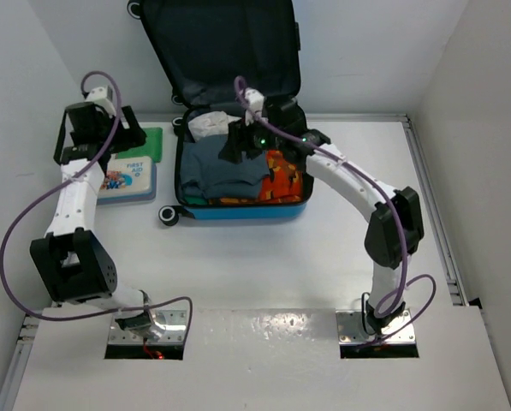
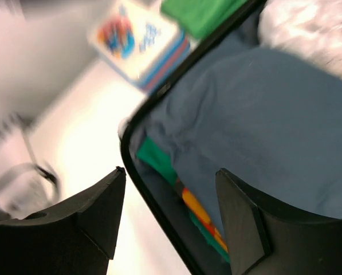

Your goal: Pack the luggage

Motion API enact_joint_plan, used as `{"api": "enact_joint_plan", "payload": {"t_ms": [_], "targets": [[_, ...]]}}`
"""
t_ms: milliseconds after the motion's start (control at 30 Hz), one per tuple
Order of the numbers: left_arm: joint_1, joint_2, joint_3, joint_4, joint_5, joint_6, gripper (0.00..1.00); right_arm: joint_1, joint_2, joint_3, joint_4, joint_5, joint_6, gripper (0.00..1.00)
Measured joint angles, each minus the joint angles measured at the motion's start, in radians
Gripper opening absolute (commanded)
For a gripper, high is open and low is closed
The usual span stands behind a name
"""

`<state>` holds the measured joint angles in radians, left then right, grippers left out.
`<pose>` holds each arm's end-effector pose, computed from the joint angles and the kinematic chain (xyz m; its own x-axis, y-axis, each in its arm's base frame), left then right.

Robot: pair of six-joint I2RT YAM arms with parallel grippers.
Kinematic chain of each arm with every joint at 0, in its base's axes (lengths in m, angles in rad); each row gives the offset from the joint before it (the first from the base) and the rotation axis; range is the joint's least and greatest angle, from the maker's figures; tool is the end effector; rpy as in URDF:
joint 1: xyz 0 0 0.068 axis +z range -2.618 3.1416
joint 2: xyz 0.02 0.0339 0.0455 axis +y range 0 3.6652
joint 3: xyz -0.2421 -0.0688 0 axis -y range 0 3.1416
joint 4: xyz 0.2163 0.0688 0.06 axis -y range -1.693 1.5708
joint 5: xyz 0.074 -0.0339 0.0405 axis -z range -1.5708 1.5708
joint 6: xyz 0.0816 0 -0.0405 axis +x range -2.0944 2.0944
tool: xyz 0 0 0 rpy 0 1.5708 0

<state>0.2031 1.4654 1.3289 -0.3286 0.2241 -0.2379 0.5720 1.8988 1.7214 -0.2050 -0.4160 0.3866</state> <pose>0.3506 0.0537 0.3154 -0.4264 -0.3224 -0.8451 -0.1056 0.9457 -0.3075 0.3684 0.2764 0.3081 -0.5961 0.0264 -0.8024 -0.6323 0.6005 0.4895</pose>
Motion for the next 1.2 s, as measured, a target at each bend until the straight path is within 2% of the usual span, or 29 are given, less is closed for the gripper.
{"api": "enact_joint_plan", "payload": {"t_ms": [167, 367, 600, 833, 1033, 1200], "targets": [[0.097, 0.112, 0.119, -0.04, -0.024, 0.066, 0.88, 0.076, 0.002, -0.071, -0.052, 0.043, -0.127, 0.66], [0.176, 0.33, 0.275, -0.138, -0.049, 0.154, 0.93, 0.068, 0.002, -0.1, -0.073, 0.049, -0.161, 0.7], [0.198, 0.533, 0.411, -0.212, -0.052, 0.282, 0.94, 0.059, 0.002, -0.106, -0.074, 0.029, -0.166, 0.7], [0.183, 0.682, 0.576, -0.222, -0.034, 0.34, 0.93, 0.061, 0.002, -0.106, -0.082, 0.008, -0.163, 0.7], [0.174, 0.761, 0.584, -0.271, -0.01, 0.398, 0.87, 0.061, -0.004, -0.132, -0.097, 0.003, -0.171, 0.7], [0.178, 0.739, 0.478, -0.286, 0.006, 0.46, 0.82, 0.06, -0.01, -0.143, -0.12, 0.0, -0.175, 0.7]]}}
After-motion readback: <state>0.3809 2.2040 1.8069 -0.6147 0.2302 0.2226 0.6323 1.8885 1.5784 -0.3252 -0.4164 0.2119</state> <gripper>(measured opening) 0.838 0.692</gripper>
